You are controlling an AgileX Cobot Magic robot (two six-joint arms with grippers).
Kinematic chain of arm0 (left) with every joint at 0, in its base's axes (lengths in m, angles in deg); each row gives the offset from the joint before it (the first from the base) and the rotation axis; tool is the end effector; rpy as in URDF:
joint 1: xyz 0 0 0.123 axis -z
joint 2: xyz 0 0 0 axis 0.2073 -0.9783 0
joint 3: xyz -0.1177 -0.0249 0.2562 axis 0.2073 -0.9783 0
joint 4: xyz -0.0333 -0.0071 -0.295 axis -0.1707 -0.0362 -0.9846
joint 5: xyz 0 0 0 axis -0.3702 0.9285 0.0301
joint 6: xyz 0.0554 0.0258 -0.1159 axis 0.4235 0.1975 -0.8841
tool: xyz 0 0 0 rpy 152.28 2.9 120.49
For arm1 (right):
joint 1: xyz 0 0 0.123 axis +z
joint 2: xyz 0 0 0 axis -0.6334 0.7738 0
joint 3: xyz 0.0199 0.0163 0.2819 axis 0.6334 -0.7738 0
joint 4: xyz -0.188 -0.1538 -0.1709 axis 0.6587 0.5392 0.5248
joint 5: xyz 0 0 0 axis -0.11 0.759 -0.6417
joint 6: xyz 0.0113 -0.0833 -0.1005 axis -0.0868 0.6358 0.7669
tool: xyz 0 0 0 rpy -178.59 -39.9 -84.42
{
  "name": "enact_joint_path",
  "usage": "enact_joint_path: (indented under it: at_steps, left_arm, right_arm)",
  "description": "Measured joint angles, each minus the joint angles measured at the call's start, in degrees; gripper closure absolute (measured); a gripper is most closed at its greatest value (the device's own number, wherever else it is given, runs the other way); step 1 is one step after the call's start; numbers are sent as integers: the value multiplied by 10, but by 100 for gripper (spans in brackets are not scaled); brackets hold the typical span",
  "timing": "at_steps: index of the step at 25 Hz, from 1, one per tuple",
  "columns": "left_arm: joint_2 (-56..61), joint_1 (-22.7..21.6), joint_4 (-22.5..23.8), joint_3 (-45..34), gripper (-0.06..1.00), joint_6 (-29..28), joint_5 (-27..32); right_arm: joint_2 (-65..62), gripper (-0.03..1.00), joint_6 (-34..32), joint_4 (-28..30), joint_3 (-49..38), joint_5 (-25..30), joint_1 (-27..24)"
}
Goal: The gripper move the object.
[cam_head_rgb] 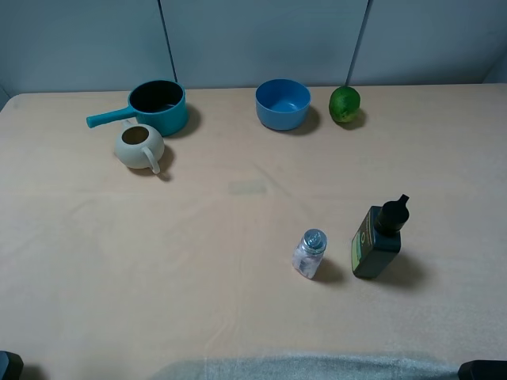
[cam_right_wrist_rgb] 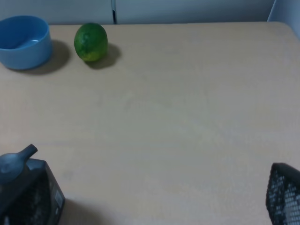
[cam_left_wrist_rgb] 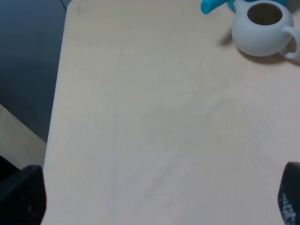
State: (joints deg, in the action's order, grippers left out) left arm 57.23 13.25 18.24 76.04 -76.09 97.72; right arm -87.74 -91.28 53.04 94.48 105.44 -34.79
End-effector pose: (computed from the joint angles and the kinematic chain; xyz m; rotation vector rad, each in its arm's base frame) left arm 0.0742 0.0147 0.2798 0.0892 2.0338 0.2035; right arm 0.0743 -0.0021 0.2847 -0.0187 2.0059 0.0021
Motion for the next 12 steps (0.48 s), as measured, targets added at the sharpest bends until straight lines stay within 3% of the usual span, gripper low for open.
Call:
enact_joint_path:
  at_steps: [12]
  left_arm:
    - [0,0,0,0,-5,0,0]
  right_arm:
    - [0,28,0,0,0,0,0]
